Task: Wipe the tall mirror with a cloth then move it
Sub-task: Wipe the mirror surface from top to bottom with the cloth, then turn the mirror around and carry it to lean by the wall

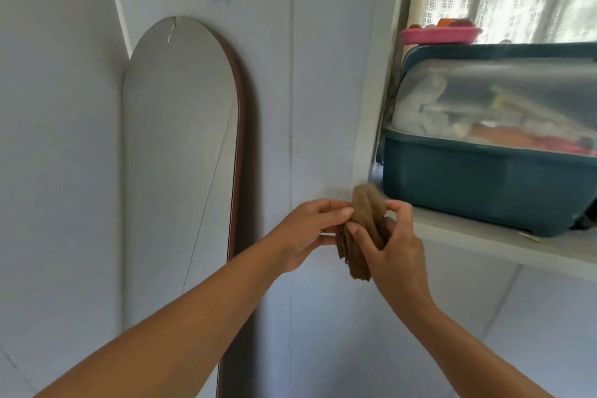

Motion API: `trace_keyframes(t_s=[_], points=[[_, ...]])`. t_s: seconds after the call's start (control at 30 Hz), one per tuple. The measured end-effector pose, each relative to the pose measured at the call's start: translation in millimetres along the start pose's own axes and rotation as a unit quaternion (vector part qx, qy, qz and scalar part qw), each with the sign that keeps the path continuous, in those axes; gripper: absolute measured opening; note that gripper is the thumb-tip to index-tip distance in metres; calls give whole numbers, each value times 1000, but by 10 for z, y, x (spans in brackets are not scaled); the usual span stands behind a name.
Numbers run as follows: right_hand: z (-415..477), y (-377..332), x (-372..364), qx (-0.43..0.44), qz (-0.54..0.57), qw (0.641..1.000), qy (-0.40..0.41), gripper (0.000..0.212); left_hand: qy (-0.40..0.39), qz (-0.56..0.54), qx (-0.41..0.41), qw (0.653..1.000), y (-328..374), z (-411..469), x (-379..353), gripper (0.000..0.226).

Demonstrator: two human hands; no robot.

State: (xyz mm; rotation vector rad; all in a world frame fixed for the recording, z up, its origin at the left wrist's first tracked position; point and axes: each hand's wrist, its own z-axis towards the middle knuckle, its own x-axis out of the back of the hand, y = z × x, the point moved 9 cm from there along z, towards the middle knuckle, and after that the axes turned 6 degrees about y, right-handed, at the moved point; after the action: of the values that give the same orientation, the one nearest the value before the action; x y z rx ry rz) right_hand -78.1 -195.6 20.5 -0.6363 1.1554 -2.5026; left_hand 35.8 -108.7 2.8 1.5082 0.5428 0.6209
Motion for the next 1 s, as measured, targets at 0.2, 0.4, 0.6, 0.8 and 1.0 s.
trace_keyframes(t_s=[0.2,0.4,0.6,0.8,1.0], points=[[570,43,462,85,-99,989,74,53,43,-22,-2,999,227,362,-344,30],[798,196,183,207,-280,937,3,32,105,27,27,994,202,326,-247,23],[854,359,-32,159,-470,861,-113,53,196,90,17,976,201,185,122,23],[790,-85,101,176,-405,897,-11,41,223,123,-18,967,303,63,327,18],[636,-520,-252,224,-211,949,-69,28,289,192,-121,930,693,-145,706,13]])
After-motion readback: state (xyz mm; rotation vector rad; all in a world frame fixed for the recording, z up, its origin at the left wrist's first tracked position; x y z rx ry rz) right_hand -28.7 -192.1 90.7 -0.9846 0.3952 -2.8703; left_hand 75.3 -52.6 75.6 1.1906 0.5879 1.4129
